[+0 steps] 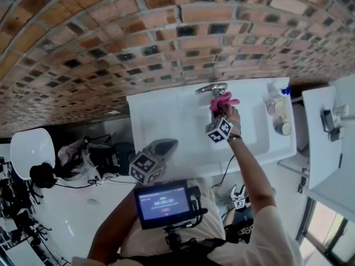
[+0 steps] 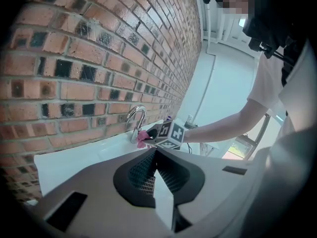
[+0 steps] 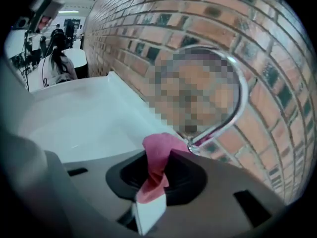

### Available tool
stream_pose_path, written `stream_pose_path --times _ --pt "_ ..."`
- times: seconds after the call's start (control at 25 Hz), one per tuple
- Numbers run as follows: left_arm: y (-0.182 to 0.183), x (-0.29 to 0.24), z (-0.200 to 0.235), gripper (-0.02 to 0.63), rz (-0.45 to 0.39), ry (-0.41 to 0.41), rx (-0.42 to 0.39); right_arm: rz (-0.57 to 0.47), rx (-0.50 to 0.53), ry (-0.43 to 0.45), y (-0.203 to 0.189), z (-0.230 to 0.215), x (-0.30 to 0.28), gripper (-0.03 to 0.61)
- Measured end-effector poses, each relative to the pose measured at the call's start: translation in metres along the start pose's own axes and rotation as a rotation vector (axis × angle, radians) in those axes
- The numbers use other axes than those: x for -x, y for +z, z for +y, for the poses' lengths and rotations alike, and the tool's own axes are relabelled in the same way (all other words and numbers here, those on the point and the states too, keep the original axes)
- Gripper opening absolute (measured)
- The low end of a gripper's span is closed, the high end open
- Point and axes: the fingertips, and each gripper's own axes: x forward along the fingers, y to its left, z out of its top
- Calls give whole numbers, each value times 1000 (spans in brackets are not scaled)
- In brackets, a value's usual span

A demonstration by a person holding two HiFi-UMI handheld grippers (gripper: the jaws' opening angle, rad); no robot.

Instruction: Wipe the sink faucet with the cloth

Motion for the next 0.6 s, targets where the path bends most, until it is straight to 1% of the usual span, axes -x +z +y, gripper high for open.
stream_pose_path --times 0.08,0.12,0.2,0.28,0.32,0.4,0.56,0.6 --pt "2 1 0 -9 -5 8 -4 32 70 42 7 8 -17 95" --pt "2 1 1 -9 -7 13 -3 68 112 73 8 14 -26 95" --pt "2 3 2 -9 -10 23 3 188 200 133 -5 25 -45 97" --pt "2 5 2 -8 -15 32 1 313 275 144 -23 26 -61 98" --pt "3 6 2 -9 -19 38 -2 351 294 140 -26 25 -65 97" --pt "3 8 2 -9 -22 42 0 382 312 138 -23 25 -69 98" --pt "3 9 4 -9 -17 44 17 411 401 127 -21 26 -79 98" --pt "5 8 3 -9 -22 40 16 421 410 124 -23 25 -80 98"
